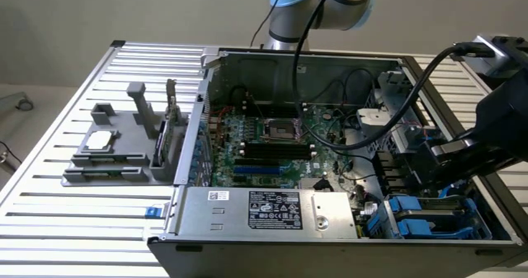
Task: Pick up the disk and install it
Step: 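Insert the first disk wire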
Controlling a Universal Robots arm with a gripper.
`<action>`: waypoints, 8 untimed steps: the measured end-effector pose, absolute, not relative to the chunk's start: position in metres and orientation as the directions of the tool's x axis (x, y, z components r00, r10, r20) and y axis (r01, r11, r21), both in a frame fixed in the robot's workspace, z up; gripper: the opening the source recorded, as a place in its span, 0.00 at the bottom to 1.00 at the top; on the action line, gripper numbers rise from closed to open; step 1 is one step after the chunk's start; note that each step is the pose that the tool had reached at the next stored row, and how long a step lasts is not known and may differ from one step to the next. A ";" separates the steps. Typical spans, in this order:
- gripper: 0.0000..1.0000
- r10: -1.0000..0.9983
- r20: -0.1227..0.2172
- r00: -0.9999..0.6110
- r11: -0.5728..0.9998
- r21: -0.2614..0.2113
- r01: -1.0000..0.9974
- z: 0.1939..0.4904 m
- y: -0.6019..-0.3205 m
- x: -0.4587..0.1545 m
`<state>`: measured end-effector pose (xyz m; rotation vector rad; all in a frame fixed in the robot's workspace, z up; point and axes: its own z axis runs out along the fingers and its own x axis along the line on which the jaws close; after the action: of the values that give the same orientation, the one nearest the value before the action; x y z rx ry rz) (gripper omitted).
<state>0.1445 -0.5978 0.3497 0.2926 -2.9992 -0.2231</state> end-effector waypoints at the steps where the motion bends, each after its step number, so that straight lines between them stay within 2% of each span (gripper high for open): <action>1: 0.42 -0.196 0.100 -0.975 0.971 0.157 -0.179 0.350 -0.598 0.145; 8: 0.42 -0.159 0.074 -0.984 0.977 0.152 -0.147 0.353 -0.598 0.146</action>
<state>0.1456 -0.5978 0.3530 0.2355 -3.0387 -0.2236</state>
